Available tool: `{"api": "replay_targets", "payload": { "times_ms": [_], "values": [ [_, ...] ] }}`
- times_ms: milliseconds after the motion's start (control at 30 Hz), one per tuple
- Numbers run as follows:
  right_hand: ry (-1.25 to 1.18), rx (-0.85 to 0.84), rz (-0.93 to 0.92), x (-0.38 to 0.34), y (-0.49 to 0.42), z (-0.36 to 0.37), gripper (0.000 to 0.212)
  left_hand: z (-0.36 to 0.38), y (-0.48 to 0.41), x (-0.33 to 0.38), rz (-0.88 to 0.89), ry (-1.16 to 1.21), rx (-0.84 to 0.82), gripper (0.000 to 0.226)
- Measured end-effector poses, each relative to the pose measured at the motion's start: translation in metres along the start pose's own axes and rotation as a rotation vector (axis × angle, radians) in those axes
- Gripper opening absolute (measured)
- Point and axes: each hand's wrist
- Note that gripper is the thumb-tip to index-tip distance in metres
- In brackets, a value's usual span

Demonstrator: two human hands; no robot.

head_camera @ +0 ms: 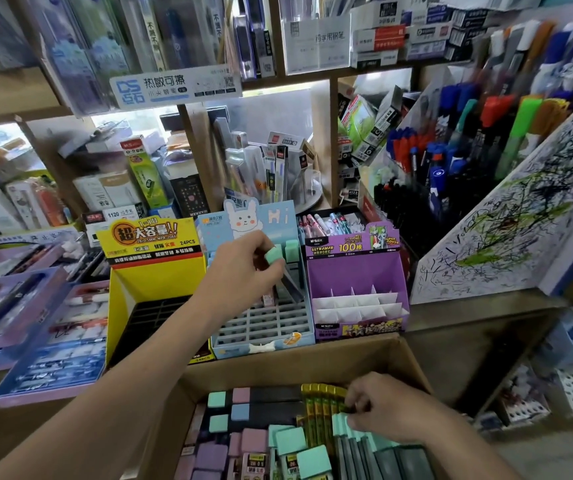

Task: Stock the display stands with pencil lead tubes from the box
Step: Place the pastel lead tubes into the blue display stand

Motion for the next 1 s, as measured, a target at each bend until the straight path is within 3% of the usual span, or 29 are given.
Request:
{"api": "replay_targets", "payload": {
  "times_ms": [400,733,1000],
  "values": [
    [0.006,0.006,0.005,-0.001,0.0,0.001,0.034,-0.004,-0.005,0.0,-0.011,-0.105,-0.167,0.01],
    [-0.001,0.017,-0.004,-0.003,0.004,0.0,0.037,0.0,-0.008,0.006,0.028,-0.178,-0.174,0.005],
    [-0.018,0.019,-0.008,-0.003,0.004,0.0,0.034,-0.007,-0.021,0.012,0.125,-0.32,-0.183,0.032]
  ]
}}
Point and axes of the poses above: each hand's wrist, its own y-axis away from the middle knuckle, its own z-axis out of the palm, x = y × z, and after that the axes turned 11 degrees about y, right-handed
